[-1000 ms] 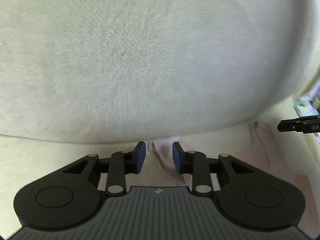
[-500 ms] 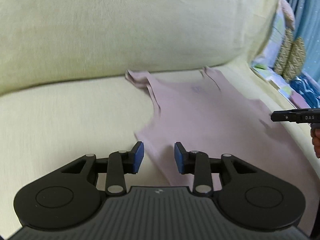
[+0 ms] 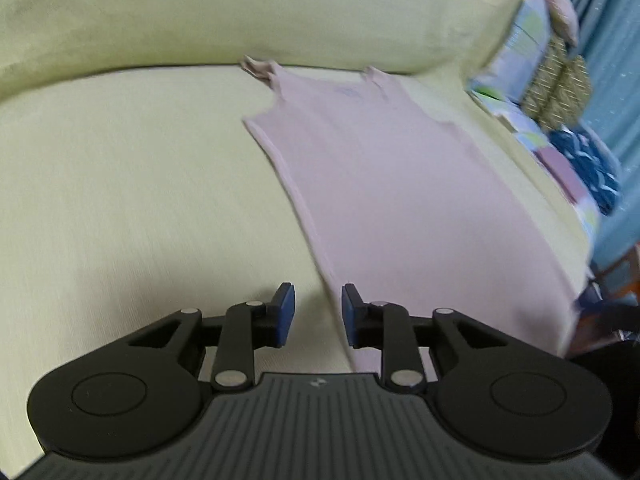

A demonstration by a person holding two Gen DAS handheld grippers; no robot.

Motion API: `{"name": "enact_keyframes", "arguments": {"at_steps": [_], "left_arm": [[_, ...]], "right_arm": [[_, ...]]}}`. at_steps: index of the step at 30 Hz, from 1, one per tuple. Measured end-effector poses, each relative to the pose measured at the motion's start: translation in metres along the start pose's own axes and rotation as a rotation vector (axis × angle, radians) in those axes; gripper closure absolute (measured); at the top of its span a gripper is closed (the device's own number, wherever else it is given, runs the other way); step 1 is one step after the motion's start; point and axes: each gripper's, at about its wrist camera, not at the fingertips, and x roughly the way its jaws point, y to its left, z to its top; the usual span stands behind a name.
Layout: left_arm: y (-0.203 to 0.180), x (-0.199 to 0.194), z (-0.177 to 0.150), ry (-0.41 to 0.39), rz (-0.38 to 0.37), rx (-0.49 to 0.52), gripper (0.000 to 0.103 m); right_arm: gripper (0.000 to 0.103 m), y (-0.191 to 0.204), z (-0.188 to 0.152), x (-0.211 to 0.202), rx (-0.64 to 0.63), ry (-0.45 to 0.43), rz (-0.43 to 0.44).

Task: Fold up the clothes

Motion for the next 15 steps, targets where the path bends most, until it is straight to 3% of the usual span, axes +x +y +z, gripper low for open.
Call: {"name": "enact_keyframes", "arguments": {"at_steps": [7,11,12,15], "left_arm": [[-0.002,-0.002,-0.002,0.045,-0.079,0.154,0.062],[0.007,0.001,0.007,0.106,-0.137,0.284,0.062],[0.012,0.003,0.011,0.123,-0.169,0.322,0.062],[0.025,0.008,0.027,0.168,-0.243,0.385,0.062]], "right_arm": [[0.044,0.121,-0.074,0.039,-0.656,0.094,-0.130],[0.051,0.163,-0.093,0.072,-0.885,0.101,-0.211],[0.057,0.170,-0.095,0.081,-0.909,0.105,-0.227],[0.060,0.182,-0.098,0.107,-0.941,0.124,-0.275]]}}
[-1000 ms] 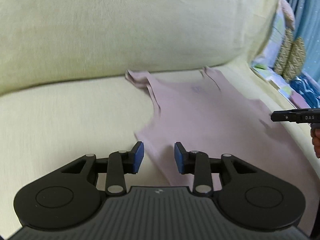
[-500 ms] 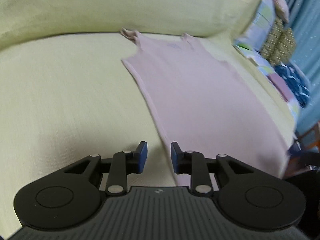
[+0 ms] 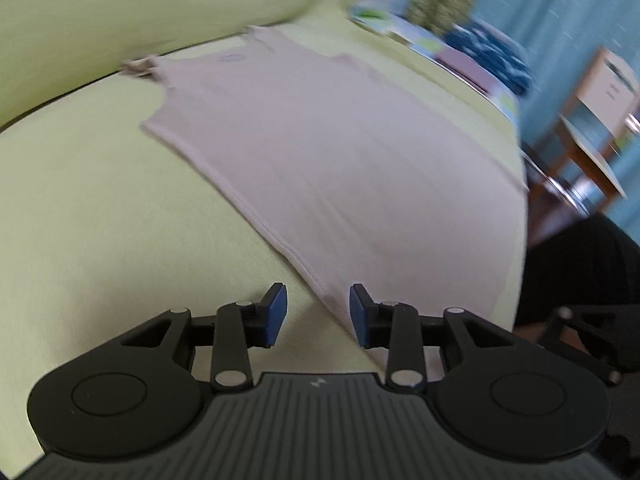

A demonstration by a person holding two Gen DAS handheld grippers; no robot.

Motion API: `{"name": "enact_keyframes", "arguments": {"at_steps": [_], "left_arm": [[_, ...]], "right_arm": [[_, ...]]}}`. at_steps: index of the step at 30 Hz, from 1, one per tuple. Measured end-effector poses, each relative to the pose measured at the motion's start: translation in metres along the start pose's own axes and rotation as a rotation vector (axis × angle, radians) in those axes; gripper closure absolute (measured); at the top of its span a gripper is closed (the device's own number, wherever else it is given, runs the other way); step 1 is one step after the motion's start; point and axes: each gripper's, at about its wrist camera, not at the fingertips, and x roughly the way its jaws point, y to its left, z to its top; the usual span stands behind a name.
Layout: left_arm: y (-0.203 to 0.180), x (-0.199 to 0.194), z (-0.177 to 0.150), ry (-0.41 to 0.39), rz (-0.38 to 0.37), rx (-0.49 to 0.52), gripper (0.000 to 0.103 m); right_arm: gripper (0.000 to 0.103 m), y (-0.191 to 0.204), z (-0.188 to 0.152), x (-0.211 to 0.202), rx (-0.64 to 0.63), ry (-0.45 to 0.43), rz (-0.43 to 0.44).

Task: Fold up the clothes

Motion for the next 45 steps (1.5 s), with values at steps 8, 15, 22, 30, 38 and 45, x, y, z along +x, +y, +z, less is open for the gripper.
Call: {"name": "enact_keyframes", "arguments": {"at_steps": [8,15,22,30,38,45], "left_arm": [[0.066,0.015,0.049,0.016,-0.075,0.053,0.062],[0.139,0.034,0.095,0.016,-0.076,-0.017,0.062],[0.170,0.063,0.126,0.056,-0.155,-0.102,0.062],[0.164,0.068,0.125,0.113,-0.165,-0.108,0.063],[0.173,0.060,0.120,0.096,-0.210,-0.129,0.062],[0.172,0.058,0.118,0.057,-0.178,-0.091,0.090]], "right_arm": [[0.065,0.019,0.003,0.018,-0.085,0.002,-0.111],[0.078,0.021,0.000,0.020,-0.127,0.020,-0.148],[0.088,0.024,-0.004,0.023,-0.120,0.025,-0.159],[0.087,0.022,-0.002,0.020,-0.124,0.053,-0.165],[0.085,0.027,-0.009,0.016,-0.189,0.043,-0.161],[0.085,0.029,-0.004,0.005,-0.209,0.041,-0.170]]}}
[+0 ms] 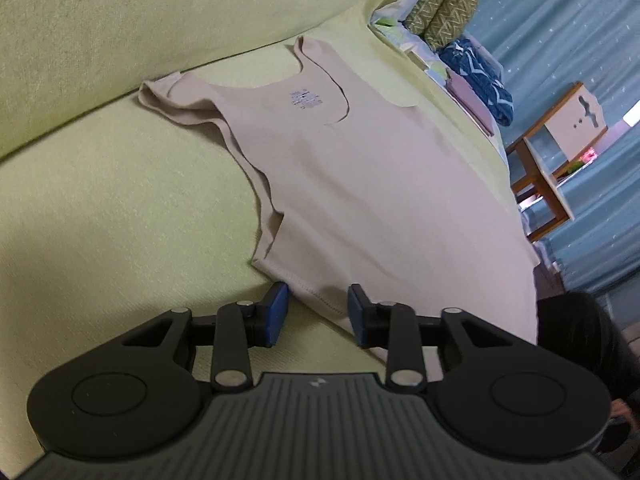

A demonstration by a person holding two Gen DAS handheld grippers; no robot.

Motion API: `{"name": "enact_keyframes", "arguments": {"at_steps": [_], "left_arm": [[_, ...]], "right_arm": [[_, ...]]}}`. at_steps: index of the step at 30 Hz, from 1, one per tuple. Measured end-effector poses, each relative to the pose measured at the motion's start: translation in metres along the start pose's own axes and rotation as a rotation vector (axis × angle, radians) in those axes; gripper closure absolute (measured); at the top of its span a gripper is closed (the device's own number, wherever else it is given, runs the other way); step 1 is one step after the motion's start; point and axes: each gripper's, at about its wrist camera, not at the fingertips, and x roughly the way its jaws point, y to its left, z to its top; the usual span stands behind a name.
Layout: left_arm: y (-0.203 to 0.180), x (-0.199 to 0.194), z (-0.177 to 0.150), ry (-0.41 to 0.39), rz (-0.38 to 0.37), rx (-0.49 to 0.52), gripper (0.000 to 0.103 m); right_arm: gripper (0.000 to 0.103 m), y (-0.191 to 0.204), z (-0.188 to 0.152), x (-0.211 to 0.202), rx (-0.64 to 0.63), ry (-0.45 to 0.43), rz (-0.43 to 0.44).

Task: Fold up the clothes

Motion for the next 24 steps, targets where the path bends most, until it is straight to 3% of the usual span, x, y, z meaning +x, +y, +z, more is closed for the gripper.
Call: {"name": "enact_keyframes", "arguments": {"at_steps": [1,3,5,16,24], "left_arm": [[0.001,0.000,-0.001,-0.009,0.004,0.000,0.099],[0.002,0.000,-0.004,-0.032,0.003,0.000,0.103],[0.002,-0.001,-0.008,-0.053,0.003,0.007,0.103],[0.009,-0.022,-0.030,-0.100,0.051,0.008,0.103],[0.006,-0.023,-0.034,-0.095,0.029,-0.007,0.103]], "right_arm": [[0.085,0.001,0.000,0.000,-0.003,-0.001,0.001],[0.088,0.001,0.002,-0.002,-0.004,0.000,0.006],[0.102,-0.004,0.001,-0.005,0.013,0.006,0.023],[0.101,-0.004,0.010,-0.017,0.030,-0.011,0.097],[0.101,-0.007,0.000,-0.023,0.024,-0.014,0.115]]}}
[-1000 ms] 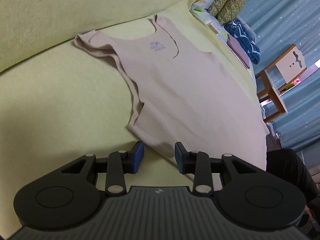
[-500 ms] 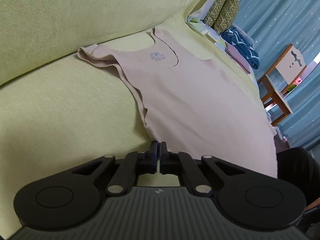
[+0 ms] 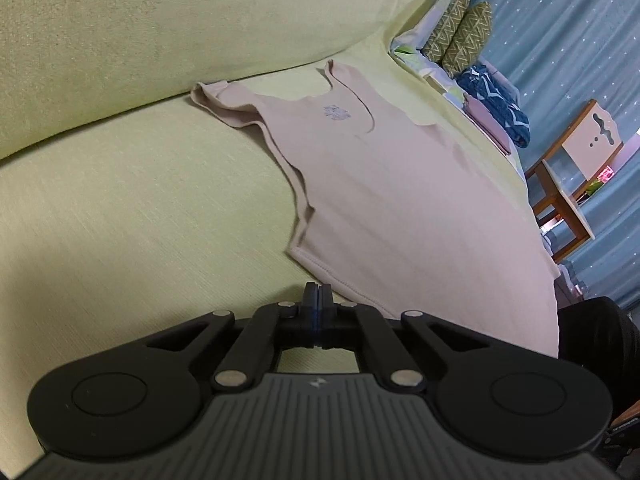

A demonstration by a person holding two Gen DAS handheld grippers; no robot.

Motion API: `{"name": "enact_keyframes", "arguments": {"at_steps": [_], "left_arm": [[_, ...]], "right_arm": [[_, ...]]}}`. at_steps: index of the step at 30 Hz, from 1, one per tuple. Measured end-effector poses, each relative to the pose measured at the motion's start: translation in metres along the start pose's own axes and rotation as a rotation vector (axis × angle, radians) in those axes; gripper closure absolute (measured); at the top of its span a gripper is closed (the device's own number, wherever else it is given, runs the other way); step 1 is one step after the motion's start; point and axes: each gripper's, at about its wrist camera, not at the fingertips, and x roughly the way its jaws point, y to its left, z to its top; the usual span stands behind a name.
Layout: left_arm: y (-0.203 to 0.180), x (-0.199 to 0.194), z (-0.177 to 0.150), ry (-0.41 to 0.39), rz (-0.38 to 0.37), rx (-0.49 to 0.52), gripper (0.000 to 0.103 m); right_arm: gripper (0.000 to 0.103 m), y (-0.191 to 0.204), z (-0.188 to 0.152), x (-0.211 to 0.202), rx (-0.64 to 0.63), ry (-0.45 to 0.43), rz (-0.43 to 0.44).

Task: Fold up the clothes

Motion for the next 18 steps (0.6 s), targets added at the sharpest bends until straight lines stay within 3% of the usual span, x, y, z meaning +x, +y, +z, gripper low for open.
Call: {"name": "enact_keyframes", "arguments": {"at_steps": [11,16,17,18], "left_arm": [[-0.039,-0.018,-0.038,-0.001,0.056,-0.011,0.103],[-0.096,-0.031,-0.059,-0.036,0.131,0.055,0.101],[-0.110,-0.033,-0.065,-0.044,0.149,0.056,0.097],[-0.125,-0.035,-0.073,-0.057,0.169,0.047,0.081]], "right_arm": [[0.103,0.002,-0.013,-0.019,-0.052,-0.049,0.134],[0.100,-0.048,-0.035,-0.037,0.204,-0.059,0.101],[0.093,-0.060,-0.043,-0.038,0.259,-0.055,0.098],[0.087,-0.076,-0.056,-0.039,0.336,-0.044,0.099]]}}
